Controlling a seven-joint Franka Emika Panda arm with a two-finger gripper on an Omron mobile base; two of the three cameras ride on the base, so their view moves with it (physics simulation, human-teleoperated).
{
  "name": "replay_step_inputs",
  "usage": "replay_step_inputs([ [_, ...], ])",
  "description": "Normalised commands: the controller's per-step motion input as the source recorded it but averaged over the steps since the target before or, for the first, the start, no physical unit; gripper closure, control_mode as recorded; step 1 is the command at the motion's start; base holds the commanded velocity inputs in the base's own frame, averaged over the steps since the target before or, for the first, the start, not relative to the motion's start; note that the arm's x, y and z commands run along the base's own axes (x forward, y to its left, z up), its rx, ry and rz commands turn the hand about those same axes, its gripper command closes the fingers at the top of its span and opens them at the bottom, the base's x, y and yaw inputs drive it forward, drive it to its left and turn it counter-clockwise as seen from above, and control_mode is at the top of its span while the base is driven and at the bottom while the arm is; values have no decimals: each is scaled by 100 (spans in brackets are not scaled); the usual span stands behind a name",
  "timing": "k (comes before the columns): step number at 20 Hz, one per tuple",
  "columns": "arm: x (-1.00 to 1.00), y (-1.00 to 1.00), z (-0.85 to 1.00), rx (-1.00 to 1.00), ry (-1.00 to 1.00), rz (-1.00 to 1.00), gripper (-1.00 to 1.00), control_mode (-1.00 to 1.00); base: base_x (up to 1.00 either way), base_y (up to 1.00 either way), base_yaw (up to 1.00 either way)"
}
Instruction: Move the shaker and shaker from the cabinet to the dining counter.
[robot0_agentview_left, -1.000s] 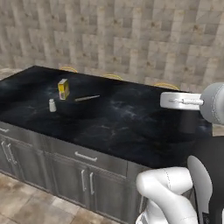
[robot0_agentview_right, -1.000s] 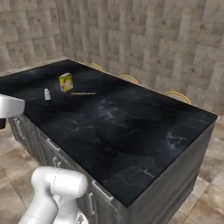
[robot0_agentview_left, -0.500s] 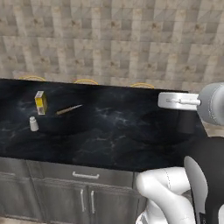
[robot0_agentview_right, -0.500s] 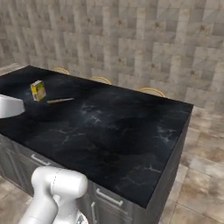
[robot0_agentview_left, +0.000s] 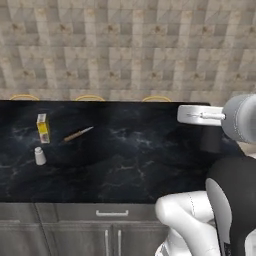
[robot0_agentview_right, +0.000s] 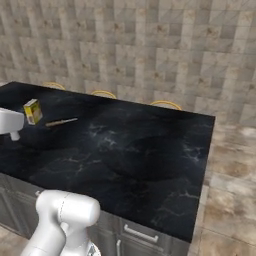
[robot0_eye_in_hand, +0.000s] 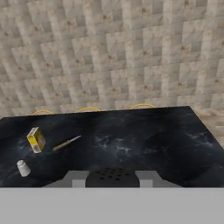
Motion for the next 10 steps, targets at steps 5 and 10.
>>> replay_step_inputs([
  [5,15,9,0,0,3,-1,100,-100,74,46,-9],
  [10,66,77,-9,0,12,-7,100,-100,0,0,0],
])
